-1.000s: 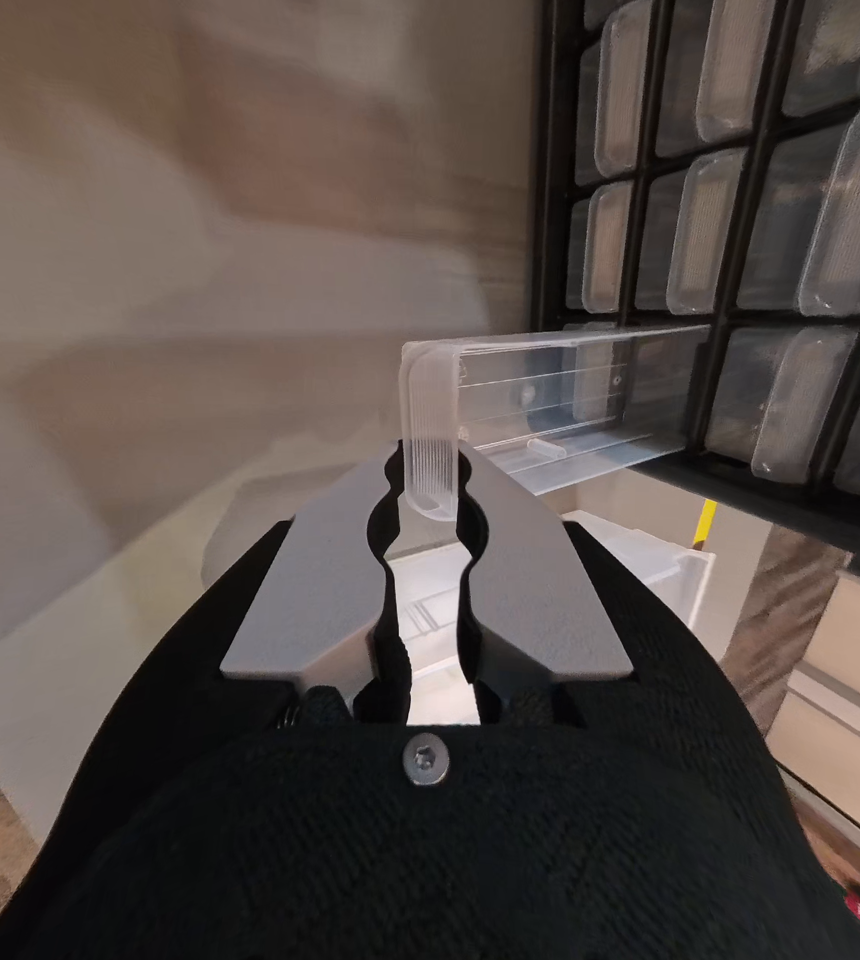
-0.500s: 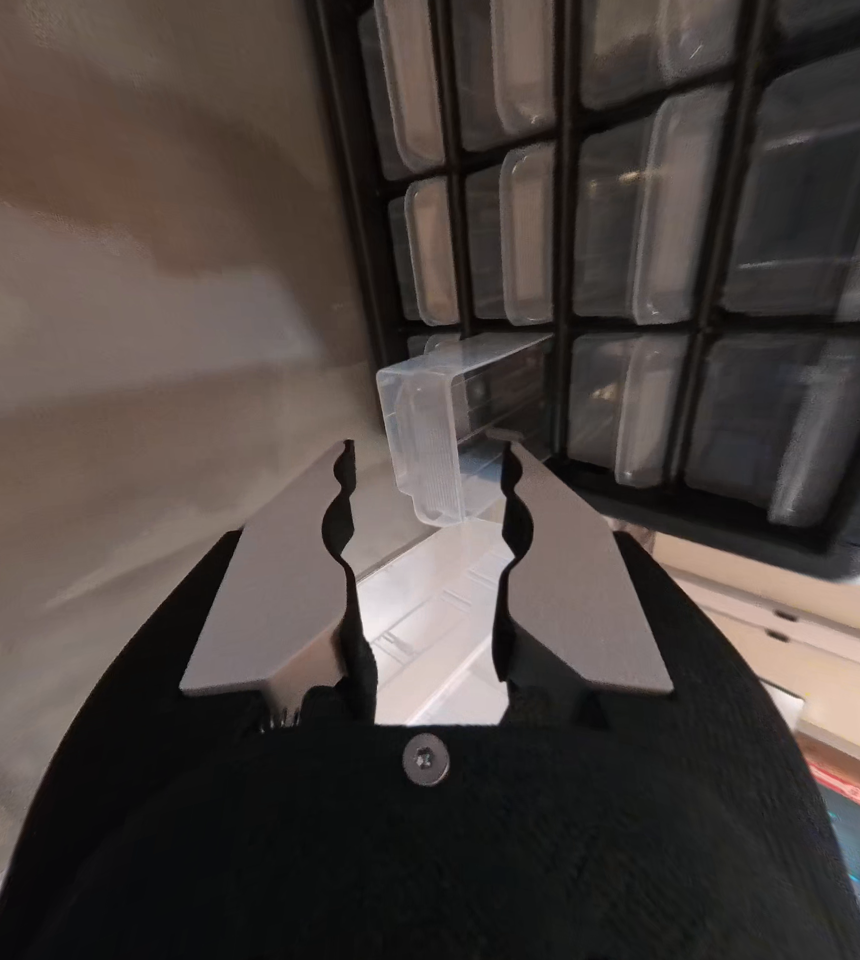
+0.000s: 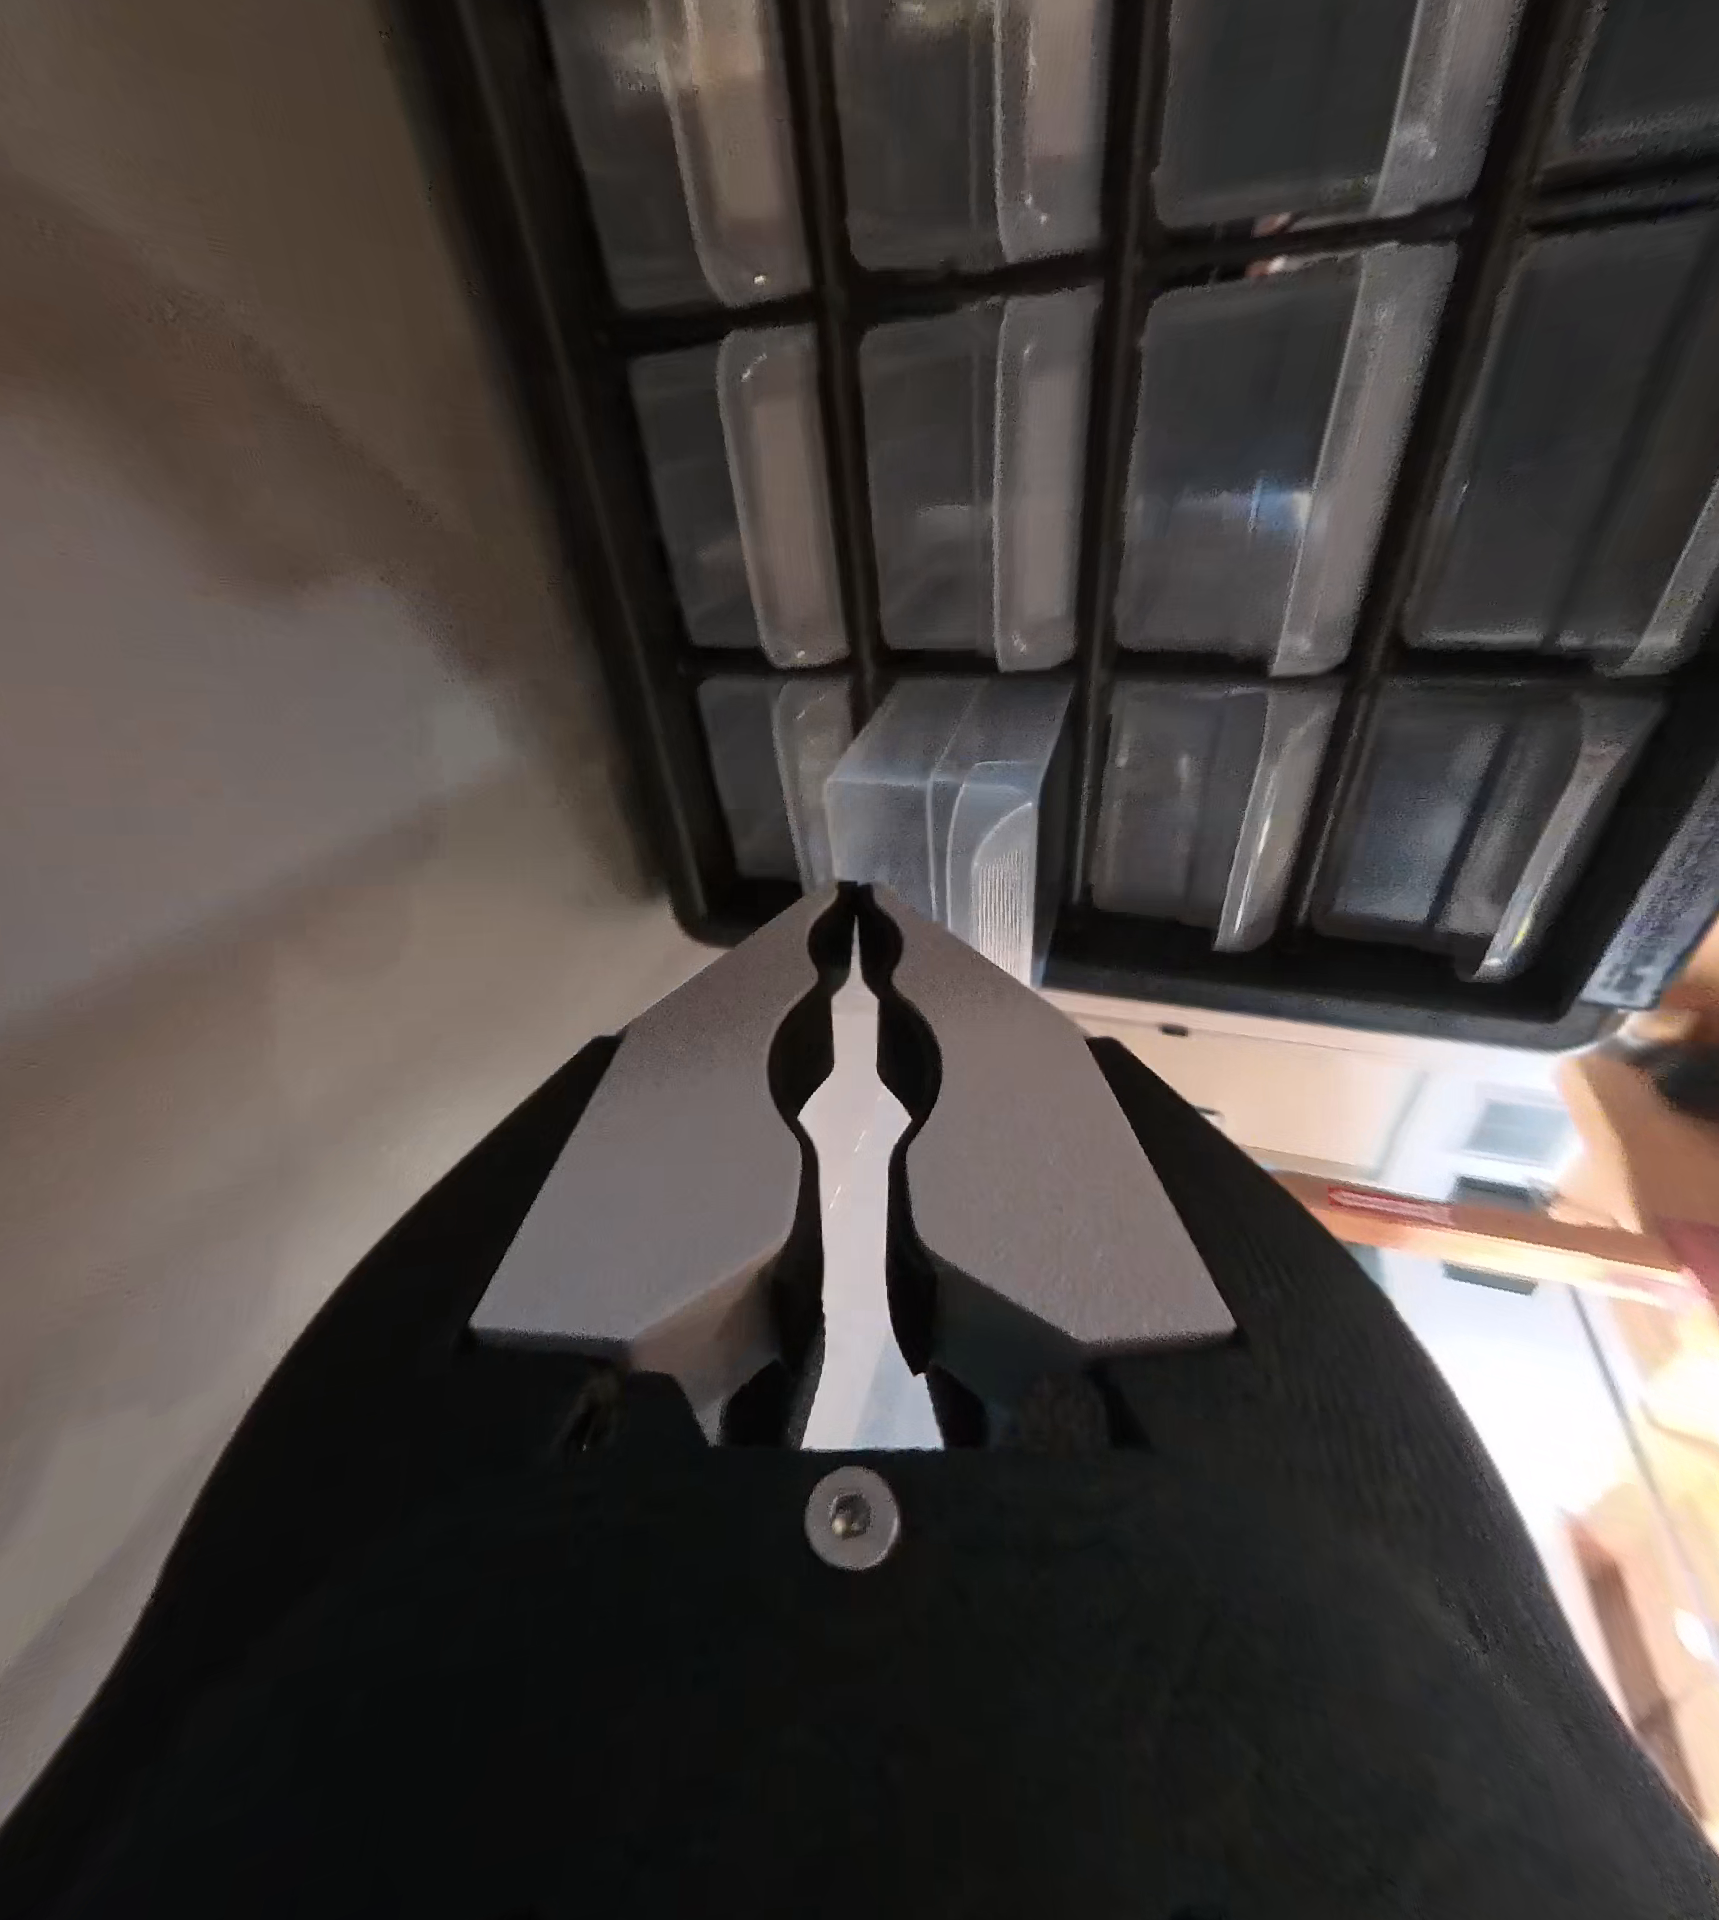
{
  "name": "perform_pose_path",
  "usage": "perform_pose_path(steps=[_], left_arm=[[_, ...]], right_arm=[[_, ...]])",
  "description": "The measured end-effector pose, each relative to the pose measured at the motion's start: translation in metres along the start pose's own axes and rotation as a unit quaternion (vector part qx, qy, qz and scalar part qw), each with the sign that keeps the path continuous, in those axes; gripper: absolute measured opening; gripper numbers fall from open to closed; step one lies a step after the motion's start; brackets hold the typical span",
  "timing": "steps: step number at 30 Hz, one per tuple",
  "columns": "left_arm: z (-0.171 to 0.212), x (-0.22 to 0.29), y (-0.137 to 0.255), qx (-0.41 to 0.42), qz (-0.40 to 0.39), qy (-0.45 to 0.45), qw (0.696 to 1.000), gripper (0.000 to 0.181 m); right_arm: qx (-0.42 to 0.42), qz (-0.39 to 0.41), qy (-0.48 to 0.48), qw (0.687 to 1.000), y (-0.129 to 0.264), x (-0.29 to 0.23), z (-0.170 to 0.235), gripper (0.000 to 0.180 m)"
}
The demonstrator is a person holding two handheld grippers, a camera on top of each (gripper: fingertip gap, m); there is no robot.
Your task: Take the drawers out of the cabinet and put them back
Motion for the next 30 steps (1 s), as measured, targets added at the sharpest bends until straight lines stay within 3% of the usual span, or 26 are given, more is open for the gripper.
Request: perform_pose_path(steps=[7,14,19,26,30], left_arm=[[0.0,0.0,0.001,0.0,0.009,0.01,1.0,0.035],[0.001,-0.002,0.003,0.009,0.012,0.009,1.0,0.032],[0.0,-0.004,0.006,0.016,-0.004,-0.008,1.0,0.033],[-0.005,-0.022,0.025,0.054,-0.087,-0.018,0.995,0.034],[-0.009,-0.01,0.054,0.073,-0.117,-0.094,0.986,0.028]], right_arm=[[0.021,0.044,-0.087,0.995,-0.034,0.009,-0.014,0.0],[0.046,0.068,-0.173,0.982,-0.041,0.009,-0.012,0.0],[0.121,0.072,-0.236,0.961,-0.018,0.007,-0.022,0.008],[0.218,0.048,-0.27,0.937,0.018,-0.003,-0.044,0.012],[0.288,0.026,-0.288,0.913,0.043,-0.003,-0.059,0.031]])
Point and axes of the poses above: each gripper's, where its closed fingertips meet, y back along the fingers, z out of its underside, x = y × z across the jaws, the point moved 2 cm from there along y, back along the fingers, and after that the axes turned 6 degrees about -y, right-handed, at the moved point
